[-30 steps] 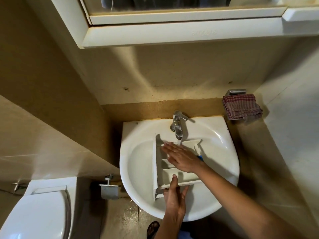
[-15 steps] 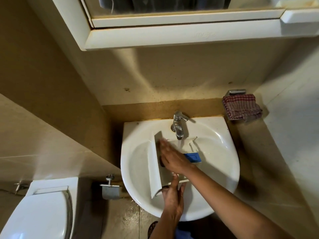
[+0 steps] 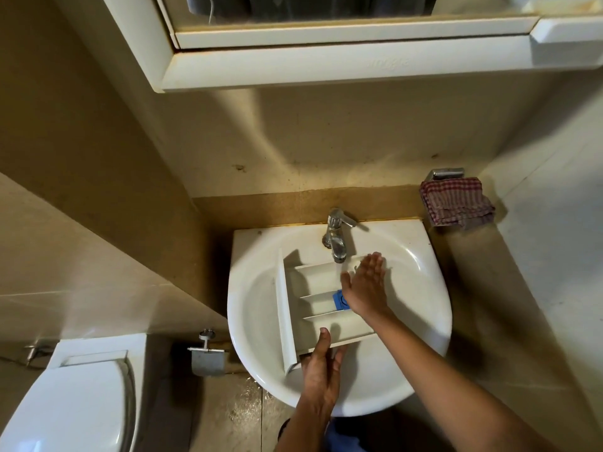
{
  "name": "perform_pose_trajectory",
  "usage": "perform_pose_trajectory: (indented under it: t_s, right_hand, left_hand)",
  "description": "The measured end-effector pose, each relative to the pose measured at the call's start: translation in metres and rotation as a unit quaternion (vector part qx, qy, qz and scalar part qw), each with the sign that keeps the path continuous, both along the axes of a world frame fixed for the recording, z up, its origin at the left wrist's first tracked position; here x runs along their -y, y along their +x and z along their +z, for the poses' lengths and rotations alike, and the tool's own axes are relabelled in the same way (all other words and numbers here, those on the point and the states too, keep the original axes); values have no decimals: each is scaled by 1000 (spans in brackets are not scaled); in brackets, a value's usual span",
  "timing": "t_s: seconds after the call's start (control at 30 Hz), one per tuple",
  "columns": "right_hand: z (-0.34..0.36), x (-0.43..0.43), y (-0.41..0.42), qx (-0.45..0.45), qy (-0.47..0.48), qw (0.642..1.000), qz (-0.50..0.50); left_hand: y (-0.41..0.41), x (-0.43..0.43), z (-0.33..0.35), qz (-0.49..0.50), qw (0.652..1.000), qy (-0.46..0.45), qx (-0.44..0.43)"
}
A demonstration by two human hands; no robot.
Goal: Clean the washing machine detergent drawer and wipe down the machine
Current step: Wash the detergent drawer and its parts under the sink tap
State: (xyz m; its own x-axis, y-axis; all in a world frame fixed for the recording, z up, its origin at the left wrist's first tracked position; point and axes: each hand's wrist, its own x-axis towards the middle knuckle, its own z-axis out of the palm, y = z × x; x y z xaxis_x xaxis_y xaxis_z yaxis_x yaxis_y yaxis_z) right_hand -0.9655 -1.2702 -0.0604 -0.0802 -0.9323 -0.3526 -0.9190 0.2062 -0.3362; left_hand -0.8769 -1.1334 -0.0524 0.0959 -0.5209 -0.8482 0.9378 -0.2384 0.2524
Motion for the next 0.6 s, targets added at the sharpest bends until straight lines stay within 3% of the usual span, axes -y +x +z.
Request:
perform_pose_trajectory:
  t_s: [0.13,0.23,0.33,0.4,0.5,0.6]
  right_hand:
    - [13,-6,30,-55,9,998,-34]
    - [13,-20,48,-6,-39,994,105]
    - [12,-20,55,52,-42,954,291]
    - [12,-11,42,58,-50,929,363]
    - [4,-2,10,-7,-106,936,336]
    - [-3,-6,-16,-27,-91,981,168]
  left_hand:
    - [1,0,1,-23,999,-35,-12]
    - [-1,-1,0,-38,999,-31,-7]
    - [0,0,-3,-34,999,-40,0]
    - [2,1,-3,-24,998,-53,-5]
    - [4,0,-2,6,999,-49,-17]
    - [3,0,2,14,999,-47,-21]
